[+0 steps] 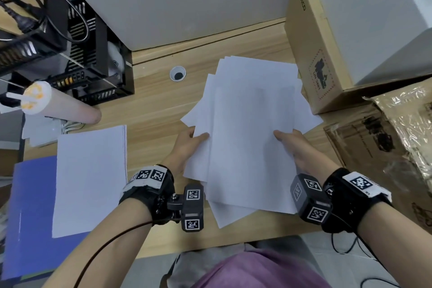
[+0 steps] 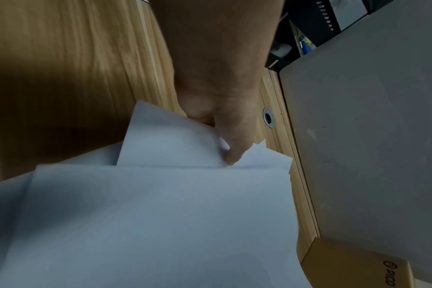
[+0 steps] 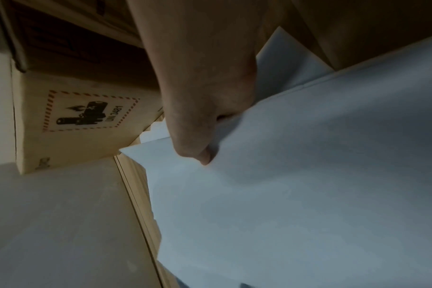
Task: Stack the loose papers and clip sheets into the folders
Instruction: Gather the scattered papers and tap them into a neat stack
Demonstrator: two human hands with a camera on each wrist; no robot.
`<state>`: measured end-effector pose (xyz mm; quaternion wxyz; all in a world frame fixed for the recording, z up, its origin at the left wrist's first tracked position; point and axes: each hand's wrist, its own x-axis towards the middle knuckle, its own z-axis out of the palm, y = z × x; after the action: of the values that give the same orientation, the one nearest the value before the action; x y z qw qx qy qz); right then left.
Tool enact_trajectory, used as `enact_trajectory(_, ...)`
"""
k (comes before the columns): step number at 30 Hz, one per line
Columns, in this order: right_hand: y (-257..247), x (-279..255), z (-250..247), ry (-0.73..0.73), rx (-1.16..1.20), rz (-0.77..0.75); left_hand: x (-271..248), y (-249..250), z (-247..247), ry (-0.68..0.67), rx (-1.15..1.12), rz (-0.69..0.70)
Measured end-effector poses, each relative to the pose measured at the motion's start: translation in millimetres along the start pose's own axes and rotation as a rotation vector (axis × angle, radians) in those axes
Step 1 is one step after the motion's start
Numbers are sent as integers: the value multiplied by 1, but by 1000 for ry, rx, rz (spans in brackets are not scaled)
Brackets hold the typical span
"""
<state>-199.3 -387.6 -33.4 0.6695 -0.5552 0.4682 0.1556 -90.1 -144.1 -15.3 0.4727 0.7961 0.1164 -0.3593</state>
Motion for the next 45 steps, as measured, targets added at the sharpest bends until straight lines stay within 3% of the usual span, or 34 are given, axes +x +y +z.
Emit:
enact_trajectory(8,-12,-2,10,19,-6,-43,-5,4,-10,-17,-2,132)
enact_trajectory(11,-15,-5,9,19,38,-65,-3,0,-25,5,-33,112)
enact_trajectory(14,-22,-14,10,21,62,-181,-1,-4,-30,7,-24,87)
enact_trajectory(17,-34,-28,11,-29,9,-322,6,-7,-25,42,73,72)
enact_trajectory(19,-45,-39,9,-52,-85,-414,15,-9,-19,75,280,108)
enact_trajectory(23,-63,-53,-3,15,-183,-522,42,-12,-2,61,514,172)
enact_trajectory(28,-44,-49,-20,62,-236,-456,57,-15,8,133,625,93)
enact_trajectory(32,-22,-47,-28,100,-171,-399,58,-20,9,254,726,149)
enact_trajectory(36,-11,-45,-32,118,-141,-354,60,-12,13,223,655,194)
enact_trajectory(45,-4,-42,-25,113,-132,-251,44,9,25,45,6,201)
